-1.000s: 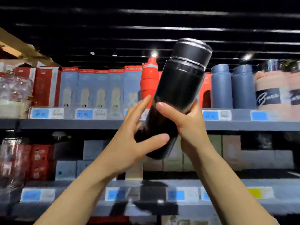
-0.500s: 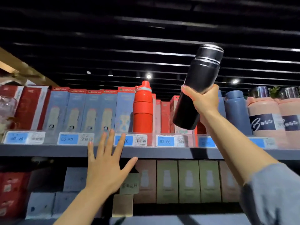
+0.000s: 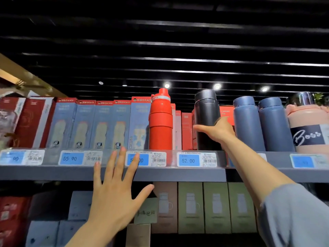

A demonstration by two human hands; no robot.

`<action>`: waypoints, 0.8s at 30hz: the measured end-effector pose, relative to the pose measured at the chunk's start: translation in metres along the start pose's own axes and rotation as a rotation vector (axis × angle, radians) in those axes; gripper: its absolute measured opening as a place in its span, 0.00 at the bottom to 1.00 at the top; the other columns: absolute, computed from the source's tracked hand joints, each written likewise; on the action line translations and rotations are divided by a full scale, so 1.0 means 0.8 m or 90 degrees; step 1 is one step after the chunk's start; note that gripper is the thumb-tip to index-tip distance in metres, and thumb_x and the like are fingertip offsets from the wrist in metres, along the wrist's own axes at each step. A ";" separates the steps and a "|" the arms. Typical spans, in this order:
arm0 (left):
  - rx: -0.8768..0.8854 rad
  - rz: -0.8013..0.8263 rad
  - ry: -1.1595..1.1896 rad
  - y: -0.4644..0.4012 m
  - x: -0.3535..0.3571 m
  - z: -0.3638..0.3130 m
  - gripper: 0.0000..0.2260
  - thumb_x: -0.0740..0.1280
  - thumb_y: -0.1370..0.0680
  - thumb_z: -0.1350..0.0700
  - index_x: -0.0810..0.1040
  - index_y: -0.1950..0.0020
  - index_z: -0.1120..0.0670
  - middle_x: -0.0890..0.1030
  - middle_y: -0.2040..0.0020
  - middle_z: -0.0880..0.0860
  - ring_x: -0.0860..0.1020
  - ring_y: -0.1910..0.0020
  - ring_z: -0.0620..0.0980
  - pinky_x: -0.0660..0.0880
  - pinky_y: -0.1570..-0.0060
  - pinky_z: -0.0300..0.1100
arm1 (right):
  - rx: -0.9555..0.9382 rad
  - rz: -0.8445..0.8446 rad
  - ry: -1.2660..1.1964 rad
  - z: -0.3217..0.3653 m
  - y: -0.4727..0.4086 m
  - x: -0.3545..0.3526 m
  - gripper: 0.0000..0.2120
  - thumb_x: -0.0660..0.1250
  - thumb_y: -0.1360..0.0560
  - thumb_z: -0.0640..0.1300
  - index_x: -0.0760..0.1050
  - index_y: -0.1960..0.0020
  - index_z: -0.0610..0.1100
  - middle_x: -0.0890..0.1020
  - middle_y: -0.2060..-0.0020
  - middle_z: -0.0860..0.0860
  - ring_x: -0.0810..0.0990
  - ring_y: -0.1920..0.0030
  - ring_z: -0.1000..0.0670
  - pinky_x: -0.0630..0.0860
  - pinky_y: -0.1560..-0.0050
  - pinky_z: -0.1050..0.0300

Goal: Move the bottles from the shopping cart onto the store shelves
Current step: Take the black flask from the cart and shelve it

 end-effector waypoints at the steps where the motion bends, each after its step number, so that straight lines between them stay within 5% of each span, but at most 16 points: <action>1: -0.001 -0.002 -0.002 0.000 0.000 0.000 0.34 0.46 0.22 0.29 0.57 0.22 0.48 0.60 0.22 0.57 0.56 0.24 0.56 0.43 0.28 0.56 | 0.012 0.010 0.006 -0.002 -0.002 0.002 0.46 0.78 0.41 0.64 0.64 0.34 0.41 0.77 0.41 0.45 0.77 0.45 0.42 0.76 0.45 0.47; 8: -0.001 -0.005 0.002 0.000 0.001 0.001 0.34 0.45 0.22 0.30 0.58 0.23 0.47 0.59 0.22 0.57 0.56 0.24 0.56 0.42 0.27 0.56 | 0.052 0.052 0.066 -0.006 -0.002 0.005 0.51 0.76 0.36 0.63 0.54 0.26 0.39 0.68 0.31 0.41 0.71 0.34 0.38 0.72 0.41 0.44; 24: -0.015 -0.016 -0.008 0.000 -0.001 -0.001 0.32 0.45 0.21 0.31 0.56 0.23 0.48 0.60 0.23 0.58 0.56 0.25 0.56 0.42 0.28 0.54 | 0.025 -0.034 0.202 -0.013 0.007 -0.026 0.51 0.71 0.34 0.67 0.53 0.26 0.39 0.73 0.35 0.41 0.75 0.38 0.38 0.70 0.53 0.48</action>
Point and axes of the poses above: each hand's wrist, its own y-axis away from the middle knuckle, its own x-axis out of the palm, z = x × y, the point moved 9 cm from there along -y, towards the middle knuckle
